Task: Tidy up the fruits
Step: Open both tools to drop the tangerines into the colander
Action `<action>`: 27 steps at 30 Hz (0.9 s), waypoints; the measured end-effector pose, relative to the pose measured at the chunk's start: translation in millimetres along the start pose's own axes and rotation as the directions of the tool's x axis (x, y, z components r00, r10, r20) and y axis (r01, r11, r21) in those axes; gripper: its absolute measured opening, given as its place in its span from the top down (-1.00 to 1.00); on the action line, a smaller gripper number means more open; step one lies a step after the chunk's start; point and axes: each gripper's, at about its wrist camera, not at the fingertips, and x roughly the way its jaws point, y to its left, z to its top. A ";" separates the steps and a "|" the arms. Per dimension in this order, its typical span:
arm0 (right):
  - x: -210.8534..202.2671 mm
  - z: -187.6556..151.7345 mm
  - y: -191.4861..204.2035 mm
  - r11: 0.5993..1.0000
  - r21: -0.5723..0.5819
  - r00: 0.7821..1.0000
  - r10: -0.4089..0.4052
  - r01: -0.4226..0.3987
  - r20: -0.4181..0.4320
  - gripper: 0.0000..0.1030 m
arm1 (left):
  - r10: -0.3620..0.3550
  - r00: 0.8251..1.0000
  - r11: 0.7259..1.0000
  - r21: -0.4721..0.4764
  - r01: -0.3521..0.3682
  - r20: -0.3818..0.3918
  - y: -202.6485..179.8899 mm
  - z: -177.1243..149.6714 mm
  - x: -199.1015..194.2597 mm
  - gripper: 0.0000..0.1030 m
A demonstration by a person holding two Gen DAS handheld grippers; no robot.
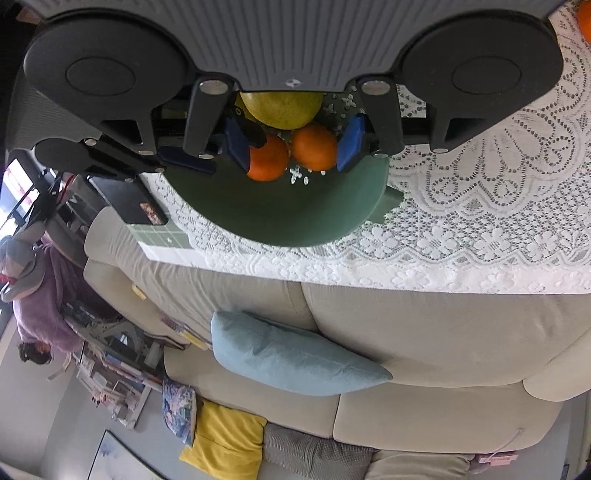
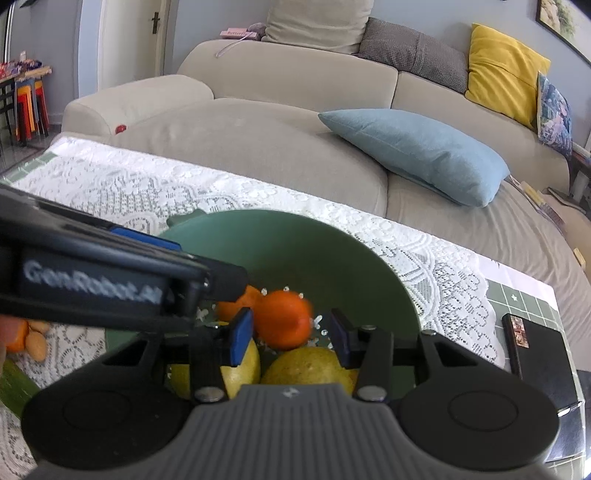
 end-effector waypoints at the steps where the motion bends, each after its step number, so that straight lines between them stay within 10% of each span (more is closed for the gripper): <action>1: -1.7 0.4 -0.9 1.000 0.010 1.000 0.007 -0.007 0.005 0.14 | -0.001 1.000 1.000 -0.004 0.001 0.005 1.0 0.4 -3.6 -0.24; 27: -50.1 4.4 65.2 0.958 0.107 0.962 0.257 -0.266 0.091 -0.32 | 0.191 0.973 0.972 0.110 -0.205 0.126 26.5 -34.8 -117.8 -0.24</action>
